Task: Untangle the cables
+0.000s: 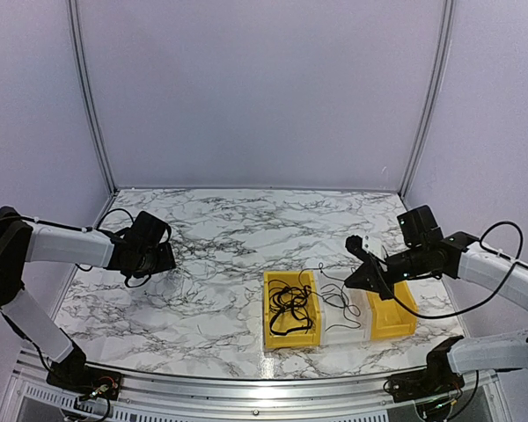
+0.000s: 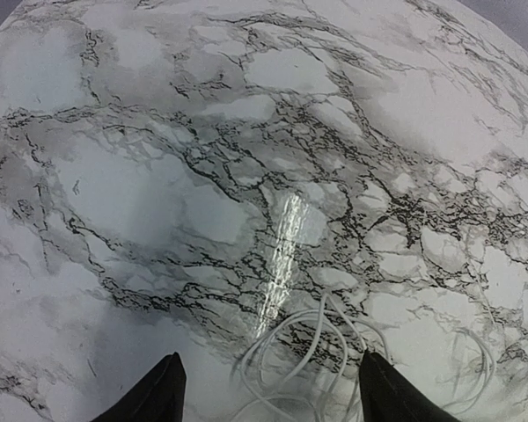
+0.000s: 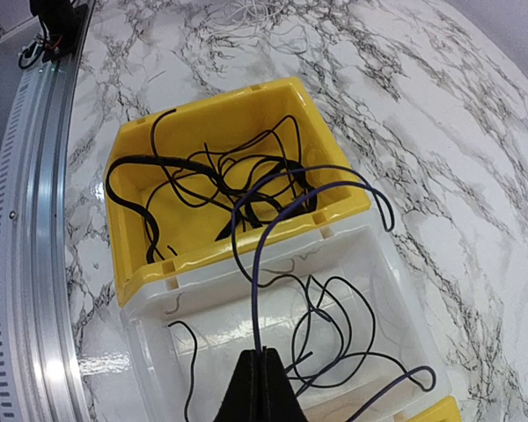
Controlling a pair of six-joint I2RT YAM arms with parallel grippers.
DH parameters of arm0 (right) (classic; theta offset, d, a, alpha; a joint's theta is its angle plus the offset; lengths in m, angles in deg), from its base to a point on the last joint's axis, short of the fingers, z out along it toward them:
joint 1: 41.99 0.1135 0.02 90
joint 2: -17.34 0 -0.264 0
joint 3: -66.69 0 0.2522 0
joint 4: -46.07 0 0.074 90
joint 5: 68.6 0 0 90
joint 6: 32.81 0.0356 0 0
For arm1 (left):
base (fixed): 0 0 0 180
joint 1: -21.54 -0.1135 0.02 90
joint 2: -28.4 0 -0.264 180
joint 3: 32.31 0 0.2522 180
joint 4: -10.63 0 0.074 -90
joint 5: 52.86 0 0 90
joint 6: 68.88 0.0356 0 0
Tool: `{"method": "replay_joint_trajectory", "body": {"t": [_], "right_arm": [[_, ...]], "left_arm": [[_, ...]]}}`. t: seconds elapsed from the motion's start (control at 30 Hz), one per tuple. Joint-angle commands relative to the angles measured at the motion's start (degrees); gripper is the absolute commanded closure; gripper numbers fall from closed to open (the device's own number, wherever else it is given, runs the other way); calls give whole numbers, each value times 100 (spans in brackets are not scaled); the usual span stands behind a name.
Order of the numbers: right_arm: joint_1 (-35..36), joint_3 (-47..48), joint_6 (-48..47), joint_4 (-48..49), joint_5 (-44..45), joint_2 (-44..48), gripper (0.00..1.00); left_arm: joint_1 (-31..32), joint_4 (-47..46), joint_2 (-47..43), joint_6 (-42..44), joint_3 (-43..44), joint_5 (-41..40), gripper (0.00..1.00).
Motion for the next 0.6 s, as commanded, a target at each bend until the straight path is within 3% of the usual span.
{"method": "replay_joint_trajectory", "body": {"t": [0.0,0.23,0.47,0.57], "right_arm": [[-70,13,-538,-392,482,-34,100],[-77,126,-1375,-1058,981,-45,100],[-49,332,-1534,-1331,936,2,100],[317,459,-1323,-1187,1270,-267,100]], "left_arm": [[-20,168,-123,-6,-73,21,29],[-20,157,-8,10,-29,28,29],[-20,103,76,-19,-20,72,29],[-20,50,139,-56,-50,104,29]]}}
